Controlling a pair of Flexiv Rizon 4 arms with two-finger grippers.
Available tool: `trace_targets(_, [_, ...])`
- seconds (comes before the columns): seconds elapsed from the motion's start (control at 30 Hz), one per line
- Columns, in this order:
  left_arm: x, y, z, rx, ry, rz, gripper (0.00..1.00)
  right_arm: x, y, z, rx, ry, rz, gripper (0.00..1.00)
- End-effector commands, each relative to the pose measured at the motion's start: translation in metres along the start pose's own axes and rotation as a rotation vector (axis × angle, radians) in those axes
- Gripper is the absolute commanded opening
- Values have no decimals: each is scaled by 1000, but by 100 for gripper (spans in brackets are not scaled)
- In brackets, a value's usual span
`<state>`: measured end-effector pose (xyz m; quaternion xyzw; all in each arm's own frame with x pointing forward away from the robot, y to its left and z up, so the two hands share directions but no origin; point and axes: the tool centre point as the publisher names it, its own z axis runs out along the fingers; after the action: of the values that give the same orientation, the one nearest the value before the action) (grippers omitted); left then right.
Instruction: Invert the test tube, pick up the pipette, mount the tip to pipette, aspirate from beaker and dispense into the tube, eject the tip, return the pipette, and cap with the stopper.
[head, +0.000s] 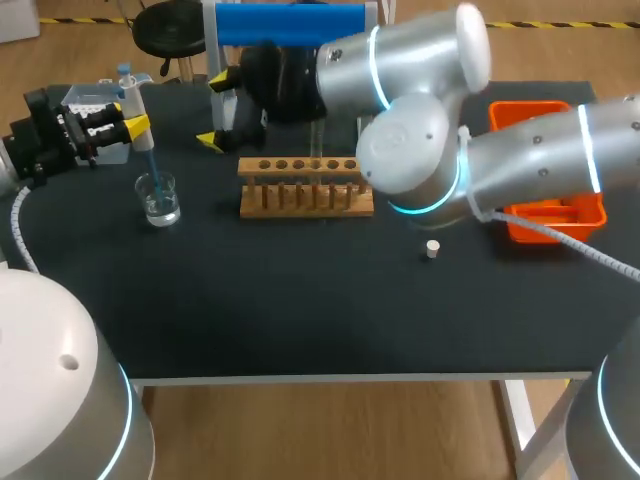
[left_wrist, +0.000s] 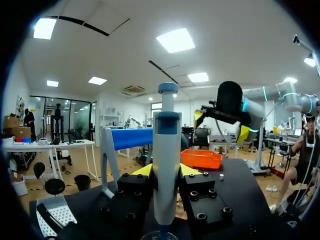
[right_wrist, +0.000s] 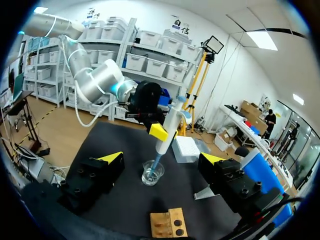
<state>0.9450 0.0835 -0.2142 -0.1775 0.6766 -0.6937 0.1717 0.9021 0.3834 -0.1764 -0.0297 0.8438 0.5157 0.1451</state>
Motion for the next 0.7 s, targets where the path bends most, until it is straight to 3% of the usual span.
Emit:
trace_targets(0.03, [-1,1,-1,4,6,1,0,-9,13,1,81,112,-1,100])
trace_targets(0.57, [-1,1,-1,4,6,1,0,-30,39,14,-36,200,18,100])
trace_targets(0.63, [-1,1,-1,4,6,1,0,-32,40,15,-50,204,23,90])
trace_targets(0.67, [-1,1,-1,4,6,1,0,-33,41,15,-62,212,29,76])
trace_targets(0.7, [-1,1,-1,4,6,1,0,-34,42,16,-71,219,35,51])
